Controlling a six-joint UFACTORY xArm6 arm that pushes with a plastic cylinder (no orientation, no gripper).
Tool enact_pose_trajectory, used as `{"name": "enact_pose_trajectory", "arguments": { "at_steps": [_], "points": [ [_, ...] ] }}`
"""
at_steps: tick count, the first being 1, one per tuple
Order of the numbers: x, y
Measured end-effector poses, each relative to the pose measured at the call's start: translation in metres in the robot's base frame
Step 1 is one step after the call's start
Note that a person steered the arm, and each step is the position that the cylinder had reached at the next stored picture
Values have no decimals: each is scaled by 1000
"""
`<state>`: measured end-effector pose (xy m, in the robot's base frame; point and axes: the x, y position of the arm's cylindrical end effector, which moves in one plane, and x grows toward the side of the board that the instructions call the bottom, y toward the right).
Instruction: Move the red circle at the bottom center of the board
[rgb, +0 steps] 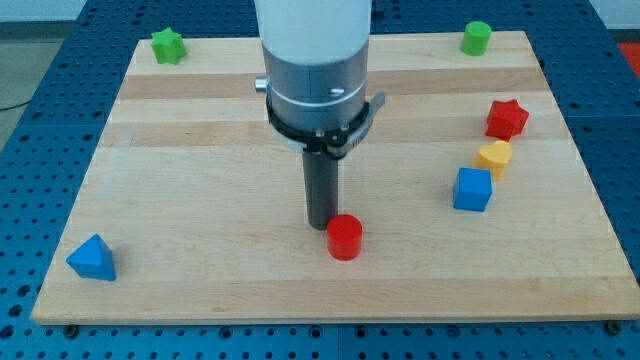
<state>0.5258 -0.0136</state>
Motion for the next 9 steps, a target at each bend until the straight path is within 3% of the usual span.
{"name": "enact_pose_trajectory", "arguments": {
  "at_steps": [2, 4, 9],
  "points": [
    [-46, 16],
    [-14, 58],
    [29, 50]
  ]
}}
